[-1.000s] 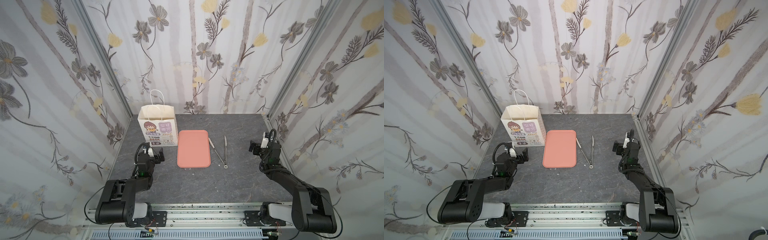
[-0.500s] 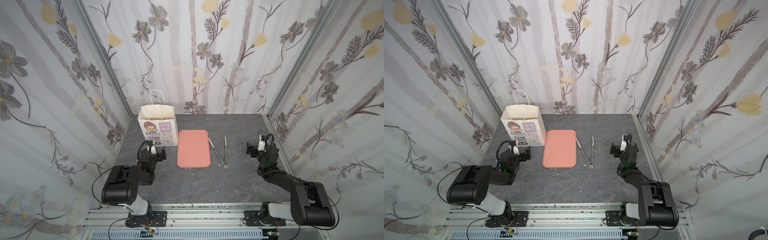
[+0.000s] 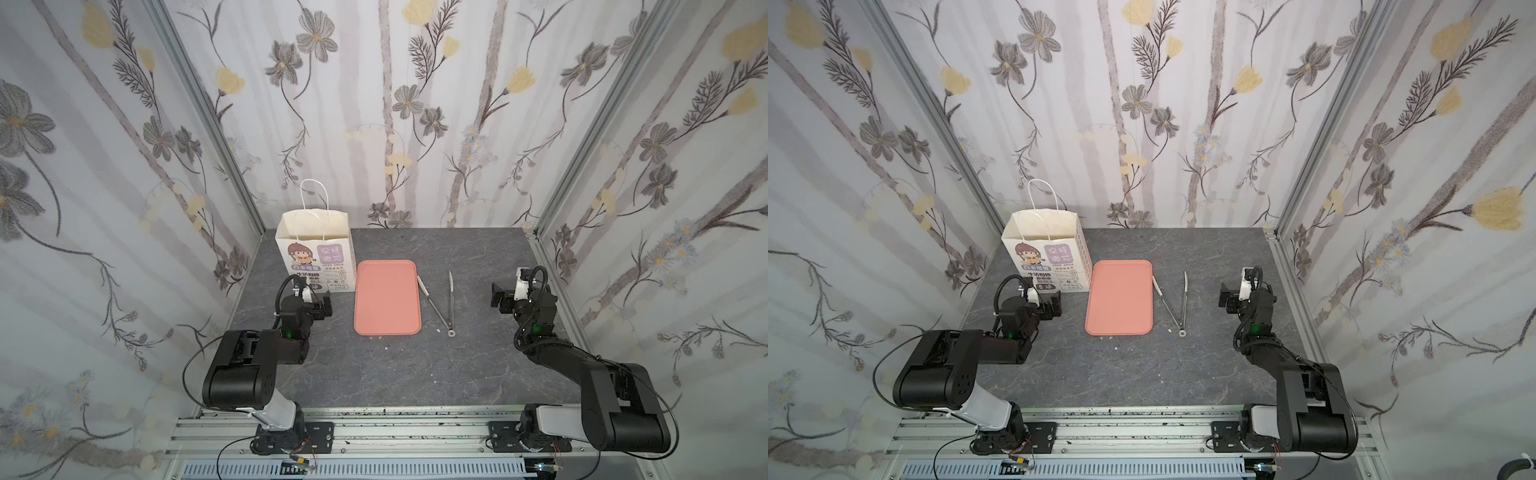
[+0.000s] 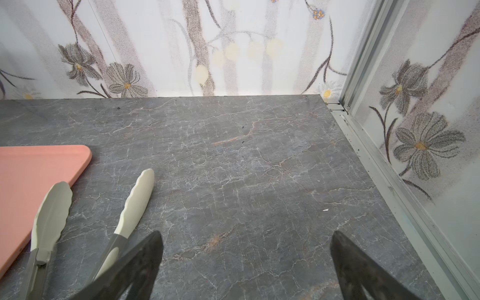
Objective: Pack bread into a paper bag
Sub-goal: Reset both arms
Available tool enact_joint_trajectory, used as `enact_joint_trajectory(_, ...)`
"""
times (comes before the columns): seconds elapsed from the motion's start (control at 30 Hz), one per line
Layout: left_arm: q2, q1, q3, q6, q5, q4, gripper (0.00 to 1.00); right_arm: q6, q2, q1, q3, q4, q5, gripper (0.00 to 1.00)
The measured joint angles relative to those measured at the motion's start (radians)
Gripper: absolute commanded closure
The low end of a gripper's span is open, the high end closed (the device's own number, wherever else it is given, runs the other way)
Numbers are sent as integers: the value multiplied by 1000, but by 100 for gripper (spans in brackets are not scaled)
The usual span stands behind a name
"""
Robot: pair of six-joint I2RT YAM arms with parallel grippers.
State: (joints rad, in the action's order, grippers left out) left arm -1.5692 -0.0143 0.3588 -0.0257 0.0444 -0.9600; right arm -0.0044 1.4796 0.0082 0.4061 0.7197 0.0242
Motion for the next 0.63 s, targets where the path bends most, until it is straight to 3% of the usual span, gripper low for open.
enact_joint_trajectory(0.63,0,0,0,0,-7,0,0,-12,3,16,10,-7,-16,0)
